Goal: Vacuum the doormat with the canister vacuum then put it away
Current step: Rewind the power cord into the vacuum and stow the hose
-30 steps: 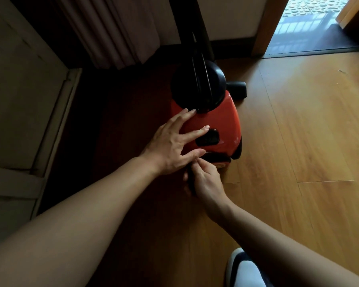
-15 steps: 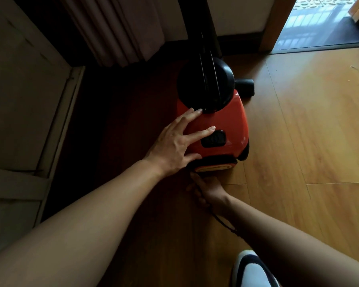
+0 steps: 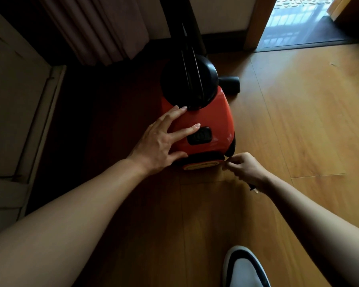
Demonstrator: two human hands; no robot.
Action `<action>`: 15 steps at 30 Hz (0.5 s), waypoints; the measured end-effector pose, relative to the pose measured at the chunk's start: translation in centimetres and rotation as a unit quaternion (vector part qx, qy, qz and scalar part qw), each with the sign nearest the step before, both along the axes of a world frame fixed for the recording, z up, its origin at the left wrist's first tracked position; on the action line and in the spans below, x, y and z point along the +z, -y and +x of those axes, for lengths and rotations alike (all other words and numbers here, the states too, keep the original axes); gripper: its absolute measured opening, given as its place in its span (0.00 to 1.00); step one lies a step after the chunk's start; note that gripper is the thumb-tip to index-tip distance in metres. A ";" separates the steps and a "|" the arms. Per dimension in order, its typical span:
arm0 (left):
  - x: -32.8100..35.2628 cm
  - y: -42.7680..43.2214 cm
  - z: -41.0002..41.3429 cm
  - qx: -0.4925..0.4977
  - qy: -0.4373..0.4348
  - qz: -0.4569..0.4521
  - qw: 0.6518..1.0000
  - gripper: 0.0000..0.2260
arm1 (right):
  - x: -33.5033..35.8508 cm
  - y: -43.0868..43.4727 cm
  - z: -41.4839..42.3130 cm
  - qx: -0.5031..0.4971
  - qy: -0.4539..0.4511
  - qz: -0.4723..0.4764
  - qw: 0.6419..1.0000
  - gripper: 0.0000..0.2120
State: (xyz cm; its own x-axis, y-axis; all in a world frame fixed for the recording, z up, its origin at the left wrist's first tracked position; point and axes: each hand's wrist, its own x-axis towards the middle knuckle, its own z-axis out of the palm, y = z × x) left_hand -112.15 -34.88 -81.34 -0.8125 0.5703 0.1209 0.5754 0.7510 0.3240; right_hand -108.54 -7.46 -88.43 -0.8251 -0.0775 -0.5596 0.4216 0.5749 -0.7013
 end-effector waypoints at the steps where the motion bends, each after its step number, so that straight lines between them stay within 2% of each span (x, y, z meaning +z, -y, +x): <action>1: 0.0 0.0 0.0 0.000 0.000 -0.003 1.000 0.36 | -0.1 -0.2 -0.1 0.014 -0.015 0.019 1.000 0.10; 4: 0.0 -0.1 0.0 0.000 -0.004 -0.011 1.000 0.36 | -1.3 -0.1 0.0 0.035 -0.057 0.084 0.994 0.07; 8: -0.1 0.0 0.1 -0.004 -0.012 -0.013 1.000 0.36 | -2.8 1.2 1.1 -0.037 -0.127 0.170 0.977 0.04; 15: 0.7 -0.2 0.4 -0.001 -0.008 -0.059 0.998 0.37 | -4.3 2.1 2.1 -0.006 -0.232 0.258 0.938 0.01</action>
